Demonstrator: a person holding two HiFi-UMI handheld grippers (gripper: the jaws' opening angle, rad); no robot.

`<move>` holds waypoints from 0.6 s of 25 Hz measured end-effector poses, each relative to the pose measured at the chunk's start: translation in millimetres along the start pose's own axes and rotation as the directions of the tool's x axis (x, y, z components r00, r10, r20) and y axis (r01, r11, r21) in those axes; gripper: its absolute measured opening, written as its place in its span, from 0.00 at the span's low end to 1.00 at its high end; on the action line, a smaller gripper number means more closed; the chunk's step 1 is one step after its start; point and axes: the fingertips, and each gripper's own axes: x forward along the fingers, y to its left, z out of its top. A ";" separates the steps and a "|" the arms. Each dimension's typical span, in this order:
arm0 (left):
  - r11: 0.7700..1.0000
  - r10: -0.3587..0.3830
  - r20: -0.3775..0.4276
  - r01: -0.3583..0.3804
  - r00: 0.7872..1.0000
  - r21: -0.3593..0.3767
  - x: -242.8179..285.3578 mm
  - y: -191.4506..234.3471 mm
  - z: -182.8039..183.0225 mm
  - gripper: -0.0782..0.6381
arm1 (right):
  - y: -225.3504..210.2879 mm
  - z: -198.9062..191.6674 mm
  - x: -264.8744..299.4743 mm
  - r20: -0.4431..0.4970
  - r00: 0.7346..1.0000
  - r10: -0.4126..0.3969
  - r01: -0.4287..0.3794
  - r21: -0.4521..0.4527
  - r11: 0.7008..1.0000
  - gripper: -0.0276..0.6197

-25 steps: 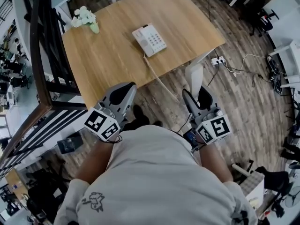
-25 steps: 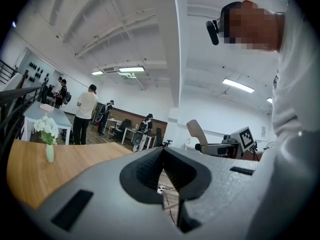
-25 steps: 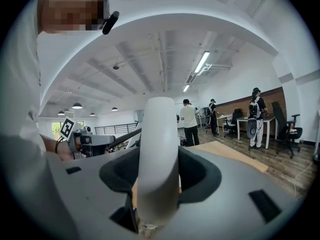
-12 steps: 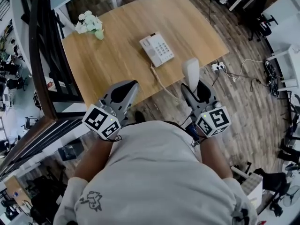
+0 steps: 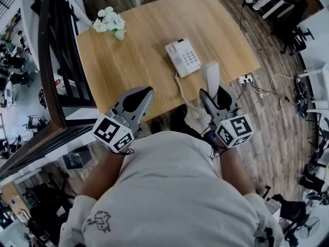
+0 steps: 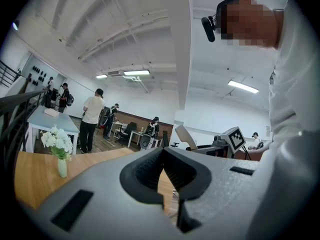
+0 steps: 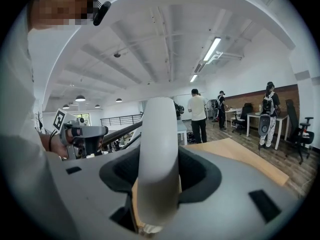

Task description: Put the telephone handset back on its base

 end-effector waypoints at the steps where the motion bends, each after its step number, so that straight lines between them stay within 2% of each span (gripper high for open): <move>1: 1.000 0.011 -0.002 -0.011 1.000 -0.001 2.9 3.4 -0.1 0.12 | -3.8 -1.3 5.8 -0.005 1.000 0.010 -0.010 0.001 1.000 0.38; 10: 0.992 0.127 -0.022 -0.127 0.992 0.006 20.7 32.5 -2.7 0.12 | -22.9 -12.5 62.8 -0.069 0.989 0.129 -0.128 0.015 0.992 0.38; 15: 0.981 0.190 -0.041 -0.192 0.981 -0.023 37.1 54.0 -7.2 0.12 | -36.2 -23.0 97.1 -0.122 0.974 0.190 -0.188 0.030 0.982 0.38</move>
